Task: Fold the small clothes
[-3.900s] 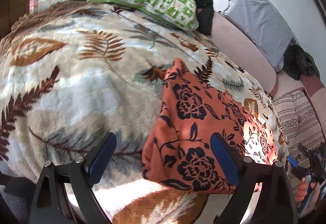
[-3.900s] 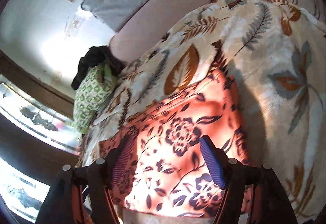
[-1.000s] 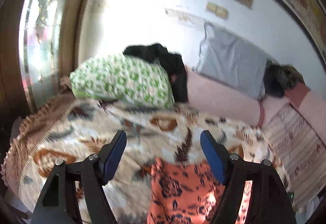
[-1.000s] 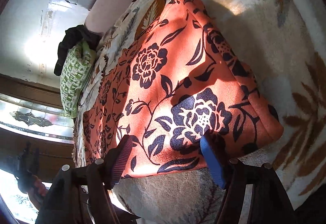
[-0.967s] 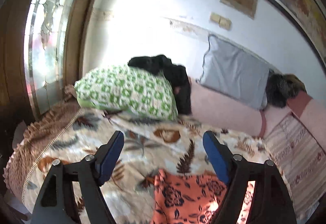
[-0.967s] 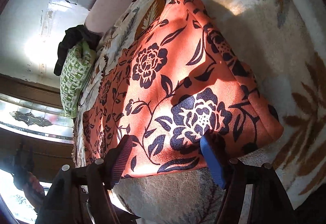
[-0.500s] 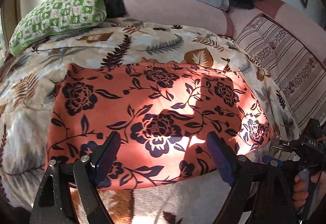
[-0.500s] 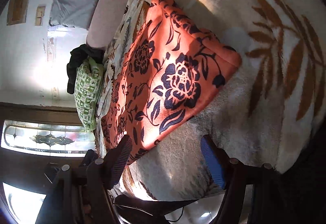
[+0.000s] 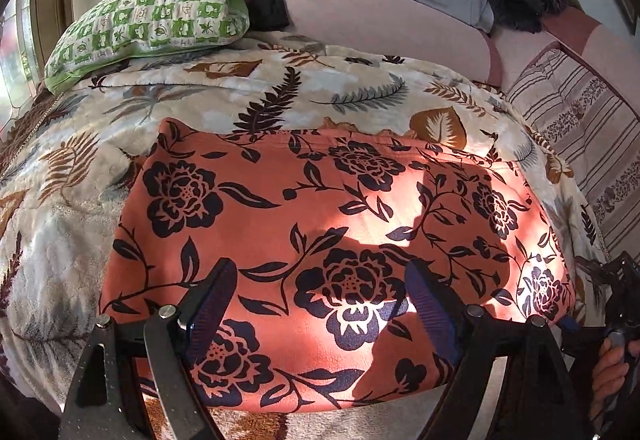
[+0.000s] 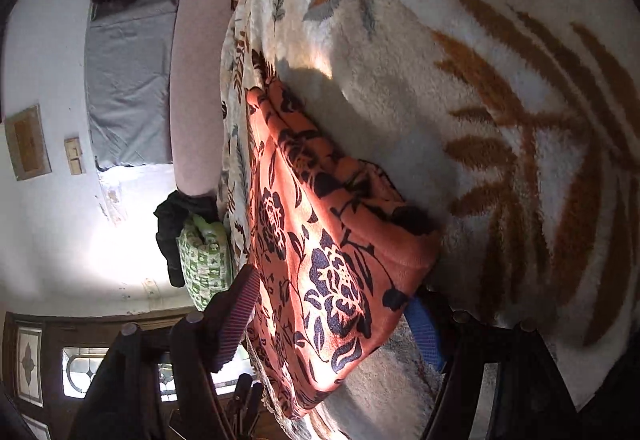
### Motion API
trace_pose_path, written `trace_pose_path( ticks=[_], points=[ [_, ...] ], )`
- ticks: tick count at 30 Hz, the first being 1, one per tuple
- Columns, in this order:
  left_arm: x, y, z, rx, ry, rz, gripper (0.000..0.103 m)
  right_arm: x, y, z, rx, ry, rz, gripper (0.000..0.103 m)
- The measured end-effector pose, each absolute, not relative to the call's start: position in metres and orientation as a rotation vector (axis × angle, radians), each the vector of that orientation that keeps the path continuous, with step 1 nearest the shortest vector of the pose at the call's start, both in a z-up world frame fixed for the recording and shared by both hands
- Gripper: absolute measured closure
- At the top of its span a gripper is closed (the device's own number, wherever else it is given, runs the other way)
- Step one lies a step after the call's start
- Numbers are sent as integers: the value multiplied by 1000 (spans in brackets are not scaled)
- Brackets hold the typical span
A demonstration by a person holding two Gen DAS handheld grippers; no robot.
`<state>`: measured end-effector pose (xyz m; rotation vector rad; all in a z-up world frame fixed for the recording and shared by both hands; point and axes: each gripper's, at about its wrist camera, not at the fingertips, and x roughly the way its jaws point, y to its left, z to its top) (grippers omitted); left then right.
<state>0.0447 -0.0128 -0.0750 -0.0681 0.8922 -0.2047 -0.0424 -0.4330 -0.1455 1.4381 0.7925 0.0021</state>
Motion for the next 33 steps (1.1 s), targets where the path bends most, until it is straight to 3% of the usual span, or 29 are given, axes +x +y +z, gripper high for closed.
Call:
trace_pose_path(
  ticks=[5,12,15,17,18,19,22,24,26,29,30,31,32,33],
  points=[
    [58,-39,-116,85,975,-190,17,-33,-431,-135,1372,791,23,31],
    [46,-38,-80,46,843,-207,17,-23,-427,-133,1299,825,-14,30],
    [61,-51,-116,128,979,-190,16,-10,-422,-130,1249,835,-21,31],
    [58,-56,-119,170,929,-179,13,-4,-419,-127,1194,841,-31,45],
    [58,-56,-113,169,947,-182,15,-2,-418,-126,1166,858,-44,70],
    [57,-54,-104,136,949,-195,16,0,-417,-126,1143,876,-59,76],
    [45,-48,-81,109,832,-211,15,2,-415,-121,1089,890,-57,76],
    [50,-51,-95,140,881,-210,15,4,-412,-121,1083,904,-59,70],
    [56,-53,-124,162,951,-222,12,7,-411,-123,1079,903,-75,47],
    [50,-54,-121,182,907,-217,11,13,-406,-120,1044,909,-72,42],
    [51,-53,-121,170,913,-217,11,15,-403,-117,1010,917,-66,46],
    [51,-53,-122,171,913,-219,11,16,-402,-115,988,923,-66,66],
    [50,-54,-122,176,910,-219,11,18,-401,-115,979,938,-74,77],
    [50,-54,-121,177,911,-216,11,18,-402,-116,982,945,-79,81]
  ],
)
